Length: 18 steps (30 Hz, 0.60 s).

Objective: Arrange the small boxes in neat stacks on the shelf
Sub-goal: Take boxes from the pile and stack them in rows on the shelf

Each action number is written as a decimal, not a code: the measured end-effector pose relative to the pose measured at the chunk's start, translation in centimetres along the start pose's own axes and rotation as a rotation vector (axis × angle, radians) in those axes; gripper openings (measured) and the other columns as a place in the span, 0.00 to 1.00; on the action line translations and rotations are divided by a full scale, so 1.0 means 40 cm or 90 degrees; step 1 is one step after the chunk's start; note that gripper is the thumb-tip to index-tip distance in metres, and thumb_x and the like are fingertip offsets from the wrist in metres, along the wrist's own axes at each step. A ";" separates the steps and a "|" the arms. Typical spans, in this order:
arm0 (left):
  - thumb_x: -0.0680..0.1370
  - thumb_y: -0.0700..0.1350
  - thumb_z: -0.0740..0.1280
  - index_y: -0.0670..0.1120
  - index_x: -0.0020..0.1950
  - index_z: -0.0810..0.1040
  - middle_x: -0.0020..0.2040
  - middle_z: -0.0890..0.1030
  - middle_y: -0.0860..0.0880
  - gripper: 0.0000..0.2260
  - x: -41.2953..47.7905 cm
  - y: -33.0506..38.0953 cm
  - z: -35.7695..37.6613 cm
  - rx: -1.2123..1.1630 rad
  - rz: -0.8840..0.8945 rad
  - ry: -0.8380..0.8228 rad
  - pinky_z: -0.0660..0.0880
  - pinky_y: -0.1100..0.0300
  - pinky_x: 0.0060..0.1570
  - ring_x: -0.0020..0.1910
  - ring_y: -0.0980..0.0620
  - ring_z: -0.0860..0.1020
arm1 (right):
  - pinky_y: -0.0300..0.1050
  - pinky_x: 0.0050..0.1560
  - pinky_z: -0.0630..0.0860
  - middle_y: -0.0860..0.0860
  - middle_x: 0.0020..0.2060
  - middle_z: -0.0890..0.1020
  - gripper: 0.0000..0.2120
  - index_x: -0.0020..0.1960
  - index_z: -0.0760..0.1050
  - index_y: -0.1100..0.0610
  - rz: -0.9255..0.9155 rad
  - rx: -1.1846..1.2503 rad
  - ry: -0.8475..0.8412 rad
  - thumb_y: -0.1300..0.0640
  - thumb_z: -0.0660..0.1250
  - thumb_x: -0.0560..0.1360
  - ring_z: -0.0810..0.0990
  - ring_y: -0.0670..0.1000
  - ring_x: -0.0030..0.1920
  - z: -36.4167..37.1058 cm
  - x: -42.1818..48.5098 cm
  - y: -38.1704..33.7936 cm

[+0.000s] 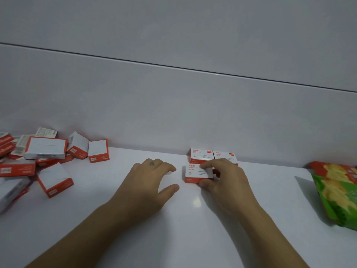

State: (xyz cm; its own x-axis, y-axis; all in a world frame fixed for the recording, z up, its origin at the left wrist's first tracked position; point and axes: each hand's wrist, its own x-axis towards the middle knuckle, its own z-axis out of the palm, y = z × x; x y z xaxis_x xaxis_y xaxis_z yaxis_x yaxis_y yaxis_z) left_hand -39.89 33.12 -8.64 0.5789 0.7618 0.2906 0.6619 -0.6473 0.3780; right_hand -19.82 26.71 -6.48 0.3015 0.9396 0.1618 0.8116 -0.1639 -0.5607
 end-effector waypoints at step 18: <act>0.75 0.65 0.52 0.61 0.66 0.67 0.63 0.69 0.65 0.21 0.002 0.005 -0.011 0.042 -0.010 -0.060 0.56 0.65 0.60 0.63 0.63 0.64 | 0.29 0.48 0.61 0.43 0.60 0.71 0.16 0.62 0.76 0.49 0.022 -0.054 0.036 0.57 0.68 0.75 0.73 0.45 0.57 0.019 0.020 0.011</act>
State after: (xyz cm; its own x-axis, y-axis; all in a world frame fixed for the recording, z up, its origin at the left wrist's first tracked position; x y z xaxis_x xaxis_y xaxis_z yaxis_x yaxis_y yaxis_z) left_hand -39.92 33.09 -8.15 0.6081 0.7684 0.1998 0.6994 -0.6375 0.3231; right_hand -19.62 27.60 -7.20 0.3558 0.9150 0.1903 0.8388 -0.2228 -0.4968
